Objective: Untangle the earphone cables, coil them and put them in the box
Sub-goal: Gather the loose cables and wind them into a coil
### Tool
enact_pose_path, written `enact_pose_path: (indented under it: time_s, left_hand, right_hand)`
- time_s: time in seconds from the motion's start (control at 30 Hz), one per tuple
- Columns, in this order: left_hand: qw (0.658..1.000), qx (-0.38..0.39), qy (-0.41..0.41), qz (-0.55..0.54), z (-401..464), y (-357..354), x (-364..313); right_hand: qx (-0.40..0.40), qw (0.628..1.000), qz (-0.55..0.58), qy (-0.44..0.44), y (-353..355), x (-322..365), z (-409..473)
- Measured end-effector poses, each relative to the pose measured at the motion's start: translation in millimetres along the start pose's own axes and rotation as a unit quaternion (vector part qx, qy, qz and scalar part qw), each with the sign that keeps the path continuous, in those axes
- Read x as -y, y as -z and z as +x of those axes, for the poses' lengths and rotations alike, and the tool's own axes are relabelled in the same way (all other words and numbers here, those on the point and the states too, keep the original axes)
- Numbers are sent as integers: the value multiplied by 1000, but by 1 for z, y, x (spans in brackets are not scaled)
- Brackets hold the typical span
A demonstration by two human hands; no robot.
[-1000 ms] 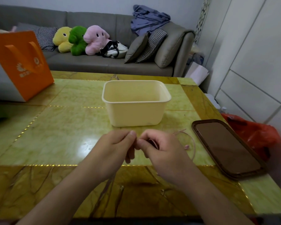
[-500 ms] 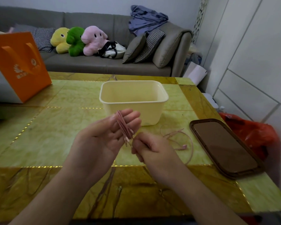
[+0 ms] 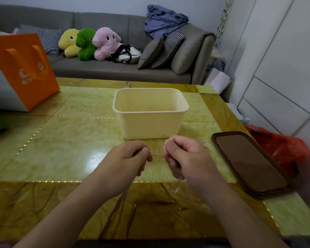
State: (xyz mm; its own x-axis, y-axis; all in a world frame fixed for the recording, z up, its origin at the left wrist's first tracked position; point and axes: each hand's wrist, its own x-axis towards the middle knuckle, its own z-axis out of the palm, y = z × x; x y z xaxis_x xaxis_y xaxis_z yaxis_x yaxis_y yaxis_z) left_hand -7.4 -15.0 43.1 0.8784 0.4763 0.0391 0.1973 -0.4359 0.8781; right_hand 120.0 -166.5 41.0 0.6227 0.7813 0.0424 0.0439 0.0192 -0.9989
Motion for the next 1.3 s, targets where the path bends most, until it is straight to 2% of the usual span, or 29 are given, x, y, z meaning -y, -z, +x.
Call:
enact_pose_path:
  time_s: [0.17, 0.33, 0.4, 0.47, 0.57, 0.63, 0.7, 0.77, 0.83, 0.93, 1.0, 1.1, 1.17, 1.23, 1.3]
  left_hand:
    - [988, 90, 19, -121, 1, 8, -5]
    - [936, 189, 42, -295, -5, 8, -10]
    - [902, 177, 33, -393, -6, 4, -14]
    - [873, 125, 6, -472, -4, 1, -15]
    - [854, 38, -15, -518, 1, 3, -11]
    - [857, -5, -17, -514, 3, 7, -8]
    - [879, -40, -13, -475, 3, 10, -7]
    - [923, -61, -9, -380, 2, 9, -8]
    - [968, -70, -3, -240, 1, 6, -8]
    - [994, 25, -8, -111, -1, 1, -7]
    - [990, 80, 20, -112, -3, -1, -10]
    - [965, 98, 56, -238, -6, -2, -16]
    - [926, 87, 51, -364, -6, -1, -21]
    - [883, 55, 28, -466, -5, 0, -23]
    - [861, 18, 0, -508, -2, 0, -20]
  right_hand:
    - [-44, 998, 43, 17, 9, 2, 5]
    - [-53, 998, 10, 36, 1, -5, 5]
    - [-55, 997, -35, 51, -6, -12, 5]
    - [-45, 990, -110, 78, -15, -20, 5]
    - [-5, 985, -160, 71, -28, -27, 2]
    - [11, 978, -199, 56, -29, -27, 0]
    - [20, 966, -251, 54, -29, -23, -3]
    - [31, 962, -266, 62, -28, -19, -7]
    - [31, 961, -264, 74, -26, -13, -9]
    - [22, 962, -248, 109, -19, -7, -9]
    - [-6, 965, -228, 130, -15, -4, -8]
    - [-69, 968, -204, 128, -8, -5, -5]
    - [-80, 970, -201, 113, -8, -9, -1]
    - [-53, 969, -222, 98, -12, -14, 2]
    - [-5, 964, -258, 69, -19, -16, 0]
